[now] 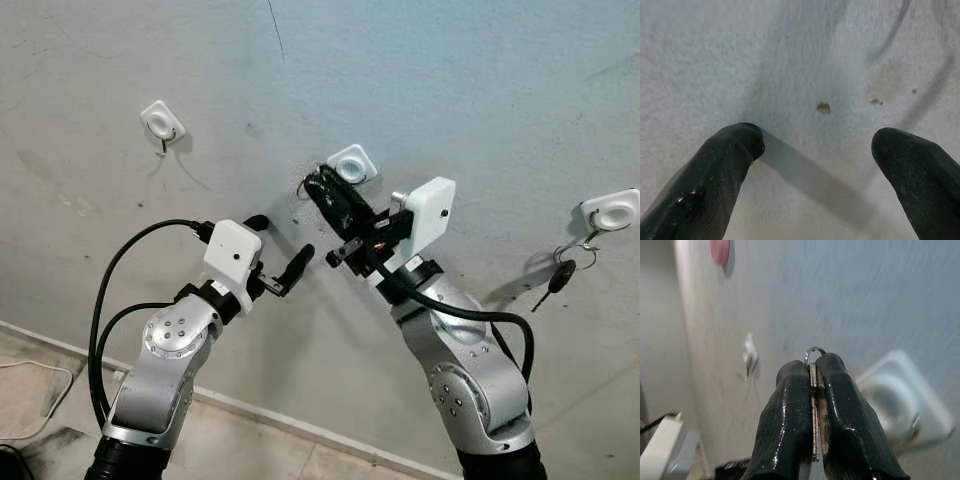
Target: Hang keys on a hook
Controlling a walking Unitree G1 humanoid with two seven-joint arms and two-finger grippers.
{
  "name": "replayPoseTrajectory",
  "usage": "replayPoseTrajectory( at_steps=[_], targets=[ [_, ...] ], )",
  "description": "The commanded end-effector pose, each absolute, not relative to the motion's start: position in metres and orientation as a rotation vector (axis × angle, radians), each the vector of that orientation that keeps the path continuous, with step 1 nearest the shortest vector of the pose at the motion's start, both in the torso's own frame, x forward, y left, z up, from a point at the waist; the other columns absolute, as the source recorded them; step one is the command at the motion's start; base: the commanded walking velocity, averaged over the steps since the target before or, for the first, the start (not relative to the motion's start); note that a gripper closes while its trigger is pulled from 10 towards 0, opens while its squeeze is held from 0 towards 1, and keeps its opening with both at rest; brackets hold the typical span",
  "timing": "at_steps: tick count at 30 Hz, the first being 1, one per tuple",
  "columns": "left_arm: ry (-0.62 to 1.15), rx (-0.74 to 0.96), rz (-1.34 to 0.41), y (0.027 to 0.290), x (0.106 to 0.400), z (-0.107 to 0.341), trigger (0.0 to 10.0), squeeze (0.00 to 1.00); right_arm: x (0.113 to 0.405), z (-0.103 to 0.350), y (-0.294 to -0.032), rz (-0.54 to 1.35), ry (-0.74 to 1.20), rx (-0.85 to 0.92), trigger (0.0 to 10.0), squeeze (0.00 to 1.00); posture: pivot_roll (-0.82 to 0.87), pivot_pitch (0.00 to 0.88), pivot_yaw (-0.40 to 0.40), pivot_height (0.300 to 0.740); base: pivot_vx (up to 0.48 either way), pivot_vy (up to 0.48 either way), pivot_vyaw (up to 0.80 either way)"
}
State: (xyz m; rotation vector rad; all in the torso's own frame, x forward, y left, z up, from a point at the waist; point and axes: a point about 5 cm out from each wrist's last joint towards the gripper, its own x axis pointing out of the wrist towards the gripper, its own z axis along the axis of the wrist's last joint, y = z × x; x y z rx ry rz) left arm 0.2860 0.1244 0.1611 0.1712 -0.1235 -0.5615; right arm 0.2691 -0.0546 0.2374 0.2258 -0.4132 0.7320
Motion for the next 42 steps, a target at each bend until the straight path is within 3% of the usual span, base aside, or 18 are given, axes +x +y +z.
replayPoseTrajectory(
  at_steps=[1, 11, 21, 42],
  targets=[
    [-0.204, 0.183, -0.579, 0.12, 0.285, 0.179, 10.0, 0.0, 0.272, 0.242, -0.058, 0.712, -0.433, 0.223, 10.0, 0.0, 0.2, 0.0, -0.018, 0.74, 0.0, 0.0, 0.0],
    [-0.2, 0.204, -0.557, 0.128, 0.276, 0.179, 10.0, 0.0, 0.275, 0.237, -0.065, 0.686, -0.421, 0.205, 10.0, 0.0, 0.21, 0.0, -0.032, 0.74, 0.0, 0.0, 0.0],
    [-0.144, 0.27, -0.419, 0.166, 0.252, 0.172, 10.0, 0.0, 0.283, 0.23, -0.075, 0.642, -0.402, 0.172, 10.0, 0.0, 0.27, 0.0, -0.065, 0.74, 0.0, 0.0, 0.0],
    [-0.158, 0.297, -0.419, 0.17, 0.258, 0.18, 10.0, 0.0, 0.275, 0.223, -0.09, 0.582, -0.397, 0.158, 10.0, 0.0, 0.26, 0.0, -0.042, 0.74, 0.0, 0.0, 0.0]
  ],
)
